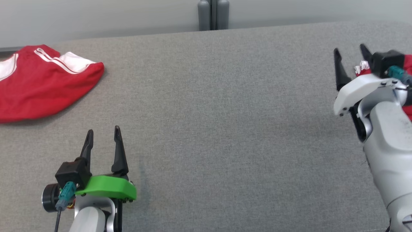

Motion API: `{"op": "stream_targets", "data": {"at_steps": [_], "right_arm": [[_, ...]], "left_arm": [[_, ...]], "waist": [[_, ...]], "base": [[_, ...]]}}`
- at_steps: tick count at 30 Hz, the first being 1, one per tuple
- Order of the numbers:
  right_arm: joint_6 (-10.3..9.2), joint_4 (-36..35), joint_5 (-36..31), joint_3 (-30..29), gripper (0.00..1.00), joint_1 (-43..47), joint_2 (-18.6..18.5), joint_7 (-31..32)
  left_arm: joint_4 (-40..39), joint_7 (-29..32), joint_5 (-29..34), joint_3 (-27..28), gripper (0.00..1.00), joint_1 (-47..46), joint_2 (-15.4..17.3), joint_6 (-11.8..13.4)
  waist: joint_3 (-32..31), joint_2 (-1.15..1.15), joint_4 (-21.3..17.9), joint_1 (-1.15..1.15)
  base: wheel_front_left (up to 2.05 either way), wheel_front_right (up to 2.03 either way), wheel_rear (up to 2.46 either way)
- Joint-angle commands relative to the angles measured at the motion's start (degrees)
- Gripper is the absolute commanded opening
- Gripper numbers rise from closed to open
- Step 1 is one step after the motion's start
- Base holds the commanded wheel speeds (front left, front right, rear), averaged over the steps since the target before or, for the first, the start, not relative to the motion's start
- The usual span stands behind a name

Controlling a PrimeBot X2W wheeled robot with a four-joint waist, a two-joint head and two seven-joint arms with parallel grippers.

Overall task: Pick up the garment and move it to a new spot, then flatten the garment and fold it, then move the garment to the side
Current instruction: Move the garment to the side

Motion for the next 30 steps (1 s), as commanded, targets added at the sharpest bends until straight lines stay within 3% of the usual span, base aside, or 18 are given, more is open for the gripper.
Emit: {"op": "stream_targets", "data": {"at_steps": [1, 16, 30], "right_arm": [[-0.11, -2.2, 0.2, 0.1, 1.00, 3.1, 0.6, -0.3], [-0.11, -30.5, -3.9, -5.9, 1.00, 33.0, 11.2, -0.3], [-0.11, -41.7, 0.1, -5.2, 1.00, 45.1, 11.9, 2.0]], "left_arm": [[0.3, -0.2, 0.3, 0.8, 1.00, 1.4, -0.2, -0.3], [-1.2, -0.2, 1.5, 3.3, 1.00, 10.4, -1.9, -2.5], [-0.3, -0.2, 2.0, 2.1, 1.00, 11.8, -2.4, -3.1]], "waist": [[-3.8, 0.00, 1.5, 0.00], [-9.2, 0.00, 2.8, 0.00], [-10.3, 0.00, 2.5, 0.00]], "base": [[0.00, 0.00, 0.00], [0.00, 0.00, 0.00], [0.00, 0.00, 0.00]]}}
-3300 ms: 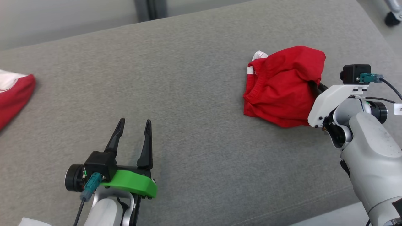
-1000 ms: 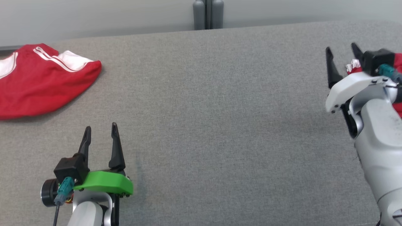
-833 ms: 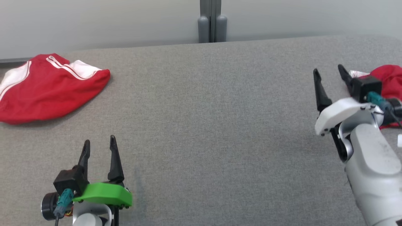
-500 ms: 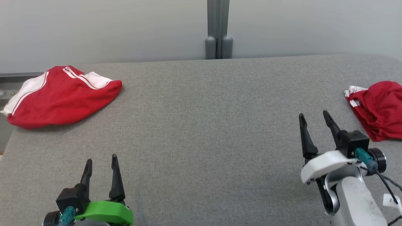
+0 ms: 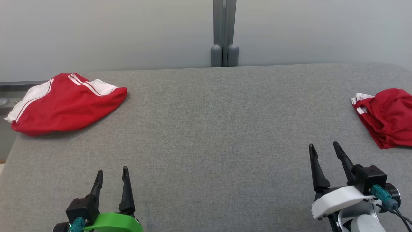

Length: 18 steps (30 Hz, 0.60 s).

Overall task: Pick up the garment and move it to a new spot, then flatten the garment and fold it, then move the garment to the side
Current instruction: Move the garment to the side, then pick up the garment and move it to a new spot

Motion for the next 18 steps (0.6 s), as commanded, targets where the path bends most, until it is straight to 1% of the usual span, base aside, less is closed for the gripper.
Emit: {"op": "stream_targets", "data": {"at_steps": [1, 13, 18], "right_arm": [[-0.11, -0.6, 0.4, 0.1, 1.00, 1.0, -0.1, 0.2], [-0.11, -2.5, 0.8, 0.1, 1.00, 2.5, -0.1, 1.1], [-0.11, -2.9, 1.0, 0.3, 1.00, 2.5, -0.1, 1.1]], "left_arm": [[0.1, -0.2, 0.3, 0.0, 1.00, 0.9, 0.0, -0.2], [0.5, -0.2, 0.5, -0.4, 1.00, 0.4, -0.1, -0.3], [0.6, -0.2, 0.7, -0.4, 1.00, 0.0, -0.2, -0.5]], "waist": [[0.0, 0.00, -0.1, 0.00], [-0.1, 0.00, -0.1, 0.00], [0.0, 0.00, 0.8, 0.00]], "base": [[0.00, 0.00, 0.00], [0.00, 0.00, 0.00], [0.00, 0.00, 0.00]]}}
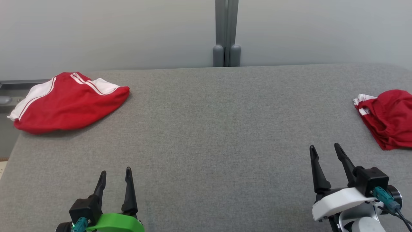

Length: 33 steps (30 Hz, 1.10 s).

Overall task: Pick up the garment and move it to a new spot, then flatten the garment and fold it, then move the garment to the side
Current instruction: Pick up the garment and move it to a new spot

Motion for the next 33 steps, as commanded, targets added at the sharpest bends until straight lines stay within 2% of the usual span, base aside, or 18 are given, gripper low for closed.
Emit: {"op": "stream_targets", "data": {"at_steps": [1, 8, 21, 33], "right_arm": [[-0.11, -0.4, 0.4, 0.3, 1.00, 0.7, -0.1, -0.2], [-0.10, -0.7, 0.8, 0.7, 1.00, 0.9, -0.1, -0.6], [-0.10, 0.0, 1.9, 2.0, 1.00, -0.2, -0.1, -1.3], [-0.10, 3.2, 0.7, 8.8, 1.00, -7.5, -0.1, -0.1]], "left_arm": [[0.1, -0.2, 0.4, 0.2, 1.00, -0.1, 0.1, -0.1], [-0.4, -0.2, 0.9, 0.1, 1.00, -0.9, 0.2, 0.0], [-1.4, -0.2, 1.0, 1.1, 1.00, -1.7, 1.0, 0.3], [-8.9, -0.1, -0.1, 7.1, 1.00, 3.4, 0.3, 3.3]], "waist": [[0.1, 0.00, 0.8, 0.00], [0.1, 0.00, 6.6, 0.00], [0.4, 0.00, 24.3, 0.00], [3.7, 0.00, 26.5, 0.00]], "base": [[0.00, 0.00, 0.00], [0.00, 0.00, 0.00], [0.00, 0.00, 0.00], [0.00, 0.00, 0.00]]}}
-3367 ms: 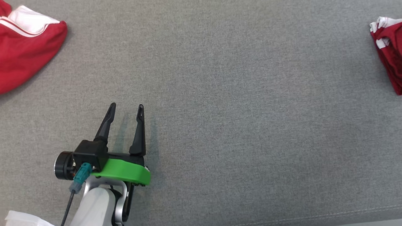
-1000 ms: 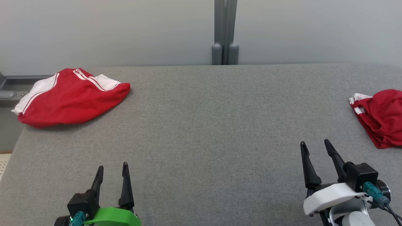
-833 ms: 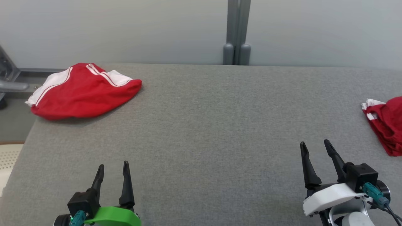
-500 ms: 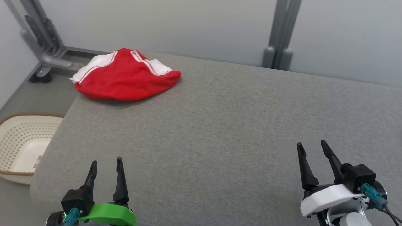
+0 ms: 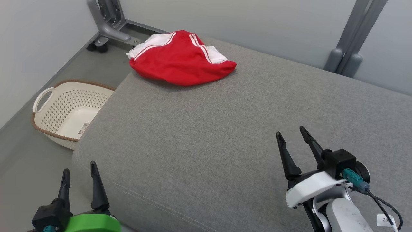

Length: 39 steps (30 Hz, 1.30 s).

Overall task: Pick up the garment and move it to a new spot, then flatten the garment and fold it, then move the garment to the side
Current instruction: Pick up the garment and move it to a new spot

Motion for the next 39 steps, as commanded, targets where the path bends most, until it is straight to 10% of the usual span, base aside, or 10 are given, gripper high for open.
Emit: {"op": "stream_targets", "data": {"at_steps": [1, 14, 23, 39], "right_arm": [[-0.09, 0.5, -0.2, 0.2, 1.00, -0.8, -0.2, -0.2], [-0.09, 1.7, -0.7, -1.0, 1.00, -1.3, -0.2, -1.0], [-0.09, -4.6, -4.1, -7.4, 1.00, 0.2, -0.2, 1.7], [-0.09, -24.7, -11.0, -11.9, 1.00, -2.8, -0.4, 10.9]], "left_arm": [[-0.6, 0.0, -0.1, 0.4, 1.00, 1.0, -0.3, 0.4], [-1.1, 0.0, -0.1, 1.5, 1.00, 2.0, -0.6, -0.1], [1.0, 4.3, 2.9, 1.5, 1.00, -15.8, 8.6, -3.0], [21.8, 22.0, 1.9, -6.4, 1.00, -55.8, 21.4, -11.1]], "waist": [[0.9, 0.00, 0.8, 0.00], [1.4, 0.00, 1.1, 0.00], [5.6, 0.00, 0.7, 0.00], [21.1, 0.00, -15.6, 0.00]], "base": [[0.00, 0.00, 0.00], [0.00, 0.00, 0.00], [0.00, 0.00, 0.00], [0.00, 0.00, 0.00]]}}
